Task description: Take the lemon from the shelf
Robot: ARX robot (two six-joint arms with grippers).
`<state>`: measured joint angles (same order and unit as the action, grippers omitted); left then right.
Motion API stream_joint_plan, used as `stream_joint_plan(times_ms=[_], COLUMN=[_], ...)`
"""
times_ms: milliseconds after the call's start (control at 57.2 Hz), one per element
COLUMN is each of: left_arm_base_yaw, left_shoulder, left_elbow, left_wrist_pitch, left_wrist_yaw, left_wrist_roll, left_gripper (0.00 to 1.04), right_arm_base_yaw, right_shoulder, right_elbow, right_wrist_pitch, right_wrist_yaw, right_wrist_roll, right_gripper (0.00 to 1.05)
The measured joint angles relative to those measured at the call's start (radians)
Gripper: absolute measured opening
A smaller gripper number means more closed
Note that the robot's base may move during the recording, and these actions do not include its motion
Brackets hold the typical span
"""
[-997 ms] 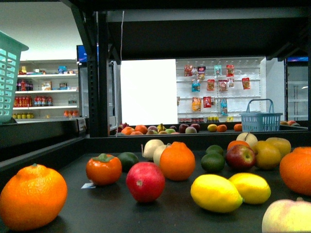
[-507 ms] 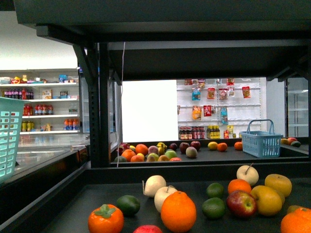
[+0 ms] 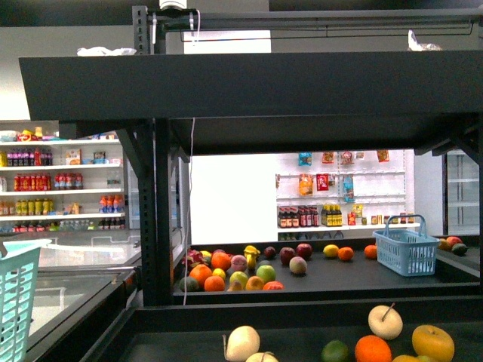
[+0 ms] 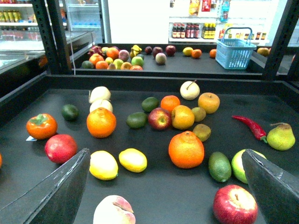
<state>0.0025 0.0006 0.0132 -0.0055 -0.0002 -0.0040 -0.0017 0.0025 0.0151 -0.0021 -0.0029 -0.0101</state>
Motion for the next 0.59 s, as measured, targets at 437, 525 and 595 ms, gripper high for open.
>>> stream_joint_plan(times_ms=[437,525,595], left_arm_base_yaw=[0.000,0.000,0.000], left_shoulder=[0.000,0.000,0.000], left_elbow=[0.000,0.000,0.000], left_wrist_pitch=[0.001,0.001,0.001], left_wrist_yaw=[0.000,0.000,0.000], left_wrist_roll=[0.000,0.000,0.000], left_gripper=[0.97,0.97,0.97], right_arm_base_yaw=[0.000,0.000,0.000], right_shoulder=[0.000,0.000,0.000], right_elbow=[0.000,0.000,0.000], right_wrist_pitch=[0.000,0.000,0.000], right_wrist_yaw=[0.000,0.000,0.000], right_wrist_roll=[0.000,0.000,0.000], right_gripper=[0.97,0.97,0.97])
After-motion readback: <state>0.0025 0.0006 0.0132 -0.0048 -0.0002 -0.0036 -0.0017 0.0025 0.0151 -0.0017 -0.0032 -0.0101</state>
